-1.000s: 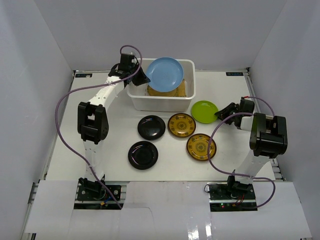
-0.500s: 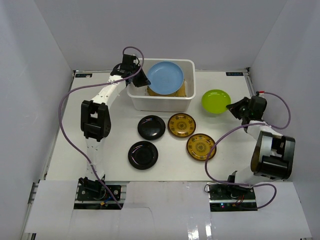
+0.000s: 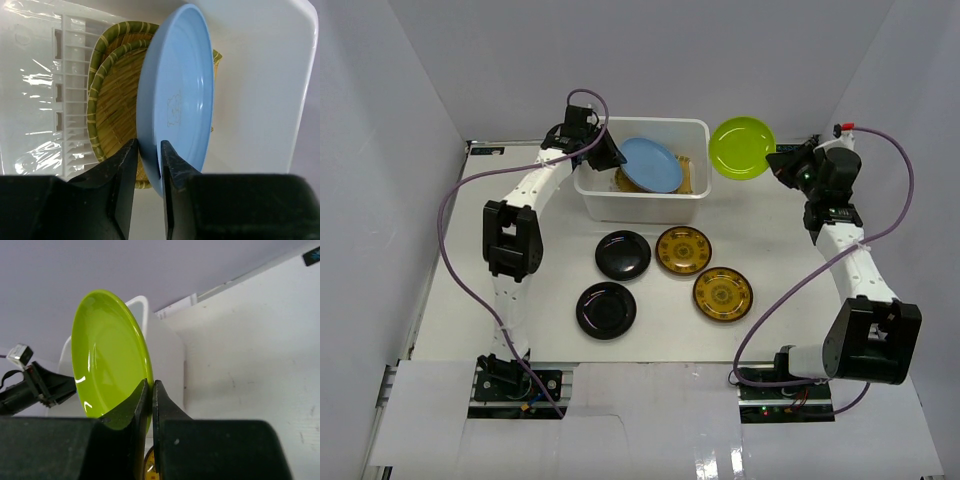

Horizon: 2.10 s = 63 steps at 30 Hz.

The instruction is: Place the plates into the plastic bin on the countertop

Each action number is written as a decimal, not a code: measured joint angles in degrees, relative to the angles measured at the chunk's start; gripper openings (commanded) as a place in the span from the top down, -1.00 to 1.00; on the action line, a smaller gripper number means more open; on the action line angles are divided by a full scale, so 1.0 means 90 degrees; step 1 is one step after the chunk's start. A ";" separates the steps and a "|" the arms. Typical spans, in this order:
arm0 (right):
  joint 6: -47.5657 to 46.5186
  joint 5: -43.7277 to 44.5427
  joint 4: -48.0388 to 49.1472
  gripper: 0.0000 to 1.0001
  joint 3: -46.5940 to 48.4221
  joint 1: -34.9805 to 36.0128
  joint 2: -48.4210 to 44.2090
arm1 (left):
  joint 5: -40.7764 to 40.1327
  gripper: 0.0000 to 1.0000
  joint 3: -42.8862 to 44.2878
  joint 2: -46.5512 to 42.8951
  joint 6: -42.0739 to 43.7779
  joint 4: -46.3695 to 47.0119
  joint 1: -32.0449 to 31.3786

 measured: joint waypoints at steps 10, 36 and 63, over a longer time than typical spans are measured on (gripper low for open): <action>-0.0338 0.0481 -0.0512 0.85 0.1848 0.1651 0.1197 | 0.0092 -0.85 0.0153 0.0151 -0.0010 0.0044 -0.0002; -0.0986 0.1846 -0.2074 -0.34 0.4420 0.3257 0.4520 | -0.1003 -0.79 -0.7798 -0.6251 0.0714 0.1132 -0.0007; -0.1416 0.0947 -0.1836 -0.36 -0.3419 0.2533 -0.2926 | -0.0299 -0.02 -0.7968 -0.3813 -0.0257 0.2725 -0.0039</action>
